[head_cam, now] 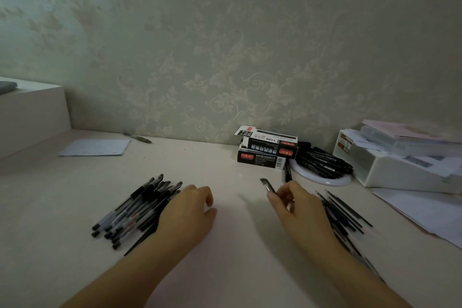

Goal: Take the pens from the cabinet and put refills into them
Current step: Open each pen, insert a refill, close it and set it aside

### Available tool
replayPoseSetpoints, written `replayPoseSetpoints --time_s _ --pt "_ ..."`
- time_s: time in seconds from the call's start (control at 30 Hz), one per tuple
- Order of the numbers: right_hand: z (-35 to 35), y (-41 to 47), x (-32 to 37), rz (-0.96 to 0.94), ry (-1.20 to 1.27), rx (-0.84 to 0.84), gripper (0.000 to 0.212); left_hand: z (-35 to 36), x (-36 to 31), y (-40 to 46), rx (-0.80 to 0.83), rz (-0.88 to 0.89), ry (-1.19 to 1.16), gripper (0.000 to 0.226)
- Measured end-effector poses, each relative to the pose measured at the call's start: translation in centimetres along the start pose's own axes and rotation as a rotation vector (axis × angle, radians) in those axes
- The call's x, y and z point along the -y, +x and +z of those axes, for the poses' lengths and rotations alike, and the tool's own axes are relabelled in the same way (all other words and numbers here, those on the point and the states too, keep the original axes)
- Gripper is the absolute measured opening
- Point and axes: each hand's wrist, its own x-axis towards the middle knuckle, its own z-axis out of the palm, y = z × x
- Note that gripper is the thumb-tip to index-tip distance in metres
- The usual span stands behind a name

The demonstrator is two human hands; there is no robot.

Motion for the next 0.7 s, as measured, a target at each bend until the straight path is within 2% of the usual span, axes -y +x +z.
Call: replayPoseSetpoints --time_s 0.1,0.2,0.37,0.47,0.57,0.7 --pt "0.1 0.4 0.4 0.191 0.380 0.000 0.013 -0.2 0.2 0.2 -0.007 -0.012 0.055 0.021" --pt "0.3 0.6 -0.1 0.297 0.657 0.067 0.013 0.1 -0.2 0.0 -0.025 0.010 0.052 0.027" --pt "1.4 0.1 -0.2 0.414 0.973 0.213 0.012 0.3 -1.9 0.0 -0.068 0.137 -0.097 0.043" --pt "1.6 -0.2 -0.1 0.352 0.925 0.295 0.009 0.4 -2.7 -0.4 0.014 0.228 -0.167 0.049" --pt "1.4 -0.5 0.4 0.221 0.690 0.317 0.007 0.9 -3.0 -0.7 0.082 0.337 -0.175 0.026" --pt "1.5 -0.5 0.7 0.181 0.659 0.297 0.008 1.1 -2.7 -0.4 0.064 0.343 -0.182 0.017"
